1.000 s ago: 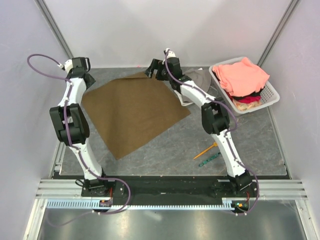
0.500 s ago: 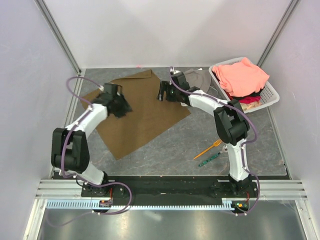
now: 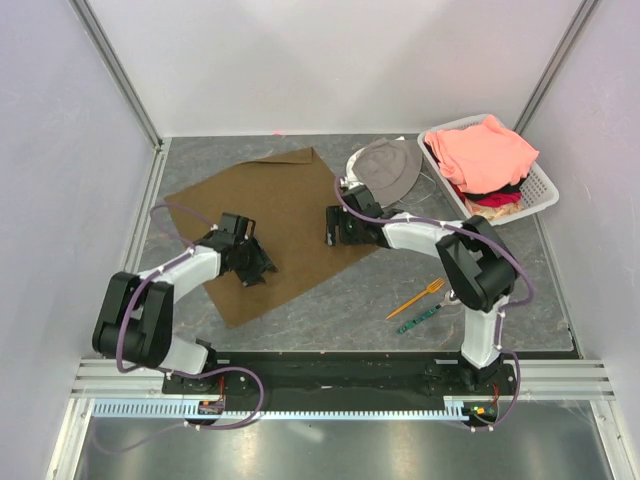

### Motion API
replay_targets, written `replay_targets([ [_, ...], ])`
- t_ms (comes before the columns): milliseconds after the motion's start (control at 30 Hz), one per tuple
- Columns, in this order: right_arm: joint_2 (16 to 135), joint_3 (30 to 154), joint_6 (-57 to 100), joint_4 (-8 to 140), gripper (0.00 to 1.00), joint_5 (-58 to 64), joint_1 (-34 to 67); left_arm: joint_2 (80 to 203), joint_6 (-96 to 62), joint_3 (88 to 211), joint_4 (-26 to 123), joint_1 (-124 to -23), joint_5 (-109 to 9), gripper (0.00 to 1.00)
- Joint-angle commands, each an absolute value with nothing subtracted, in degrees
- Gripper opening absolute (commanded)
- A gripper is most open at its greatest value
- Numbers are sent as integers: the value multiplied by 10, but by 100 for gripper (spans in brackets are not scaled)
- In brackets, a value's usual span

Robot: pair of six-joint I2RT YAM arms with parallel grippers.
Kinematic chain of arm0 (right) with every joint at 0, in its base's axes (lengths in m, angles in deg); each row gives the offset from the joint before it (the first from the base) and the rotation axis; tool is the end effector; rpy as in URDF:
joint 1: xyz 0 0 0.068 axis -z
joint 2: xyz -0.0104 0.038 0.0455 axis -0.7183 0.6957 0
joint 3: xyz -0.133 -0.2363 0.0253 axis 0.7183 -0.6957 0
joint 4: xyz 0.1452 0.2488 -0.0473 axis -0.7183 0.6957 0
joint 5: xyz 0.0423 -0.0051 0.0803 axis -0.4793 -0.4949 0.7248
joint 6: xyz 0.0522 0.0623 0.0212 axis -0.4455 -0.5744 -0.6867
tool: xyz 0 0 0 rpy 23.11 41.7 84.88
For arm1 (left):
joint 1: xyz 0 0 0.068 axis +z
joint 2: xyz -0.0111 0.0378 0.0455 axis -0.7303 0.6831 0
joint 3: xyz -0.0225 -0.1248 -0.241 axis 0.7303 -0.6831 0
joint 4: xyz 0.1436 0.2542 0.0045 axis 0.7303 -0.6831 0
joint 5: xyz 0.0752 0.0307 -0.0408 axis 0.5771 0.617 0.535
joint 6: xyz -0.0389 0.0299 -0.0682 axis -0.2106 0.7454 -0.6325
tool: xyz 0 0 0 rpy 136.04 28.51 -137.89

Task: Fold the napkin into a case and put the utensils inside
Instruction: Flatten the napkin at the center of the board, then smooth out the napkin at the center of the board.

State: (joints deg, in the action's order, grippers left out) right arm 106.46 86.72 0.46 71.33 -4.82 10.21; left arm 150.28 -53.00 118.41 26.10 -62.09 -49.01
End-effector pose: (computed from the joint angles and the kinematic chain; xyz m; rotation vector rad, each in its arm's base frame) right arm 0.3783 0.2714 0.1100 -0.1711 2.4568 0.4978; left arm 0.2891 -0.0884 0.0982 -0.7266 2.6733 -0.4944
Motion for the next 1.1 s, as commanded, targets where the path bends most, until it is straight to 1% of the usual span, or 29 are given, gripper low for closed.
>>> replay_targets([
  [0, 1009, 758, -2, 747, 80, -72, 96, 1433, -593, 1100, 239, -623, -518, 55],
  [67, 966, 721, -3, 748, 80, -68, 91, 1393, -598, 1063, 226, -624, -531, 55],
  [100, 951, 685, -2, 748, 80, -66, 88, 1338, -603, 1053, 219, -625, -542, 55],
  [167, 902, 645, 3, 756, 80, -62, 82, 1277, -608, 1030, 191, -628, -550, 55],
  [200, 886, 637, 8, 760, 80, -64, 82, 1247, -610, 1027, 182, -627, -558, 55],
  [233, 858, 634, 9, 763, 80, -75, 82, 1190, -608, 1029, 171, -628, -561, 55],
  [333, 840, 666, 15, 768, 81, -86, 82, 1124, -610, 1052, 178, -628, -558, 55],
  [433, 879, 749, 22, 769, 81, -101, 82, 1142, -590, 1100, 196, -628, -544, 55],
  [467, 892, 796, 22, 772, 81, -113, 83, 1178, -588, 1129, 200, -627, -539, 54],
  [533, 939, 846, 24, 777, 81, -130, 82, 1218, -572, 1155, 214, -628, -550, 52],
  [567, 956, 895, 28, 784, 80, -147, 82, 1258, -568, 1175, 227, -628, -552, 50],
  [633, 1006, 969, 41, 797, 79, -170, 82, 1289, -561, 1192, 240, -628, -552, 45],
  [667, 1024, 992, 46, 799, 77, -197, 82, 1310, -560, 1192, 267, -628, -552, 42],
  [733, 1075, 1036, 61, 805, 73, -213, 82, 1332, -563, 1190, 289, -628, -551, 42],
  [767, 1093, 1085, 71, 811, 69, -223, 82, 1356, -563, 1190, 305, -629, -551, 41],
  [833, 1137, 1142, 80, 813, 65, -244, 82, 1379, -561, 1195, 311, -630, -548, 40],
  [933, 1195, 1210, 101, 813, 53, -255, 83, 1408, -555, 1189, 318, -633, -544, 38],
  [1067, 1262, 1265, 122, 814, 48, -271, 84, 1420, -556, 1162, 334, -634, -539, 39],
])
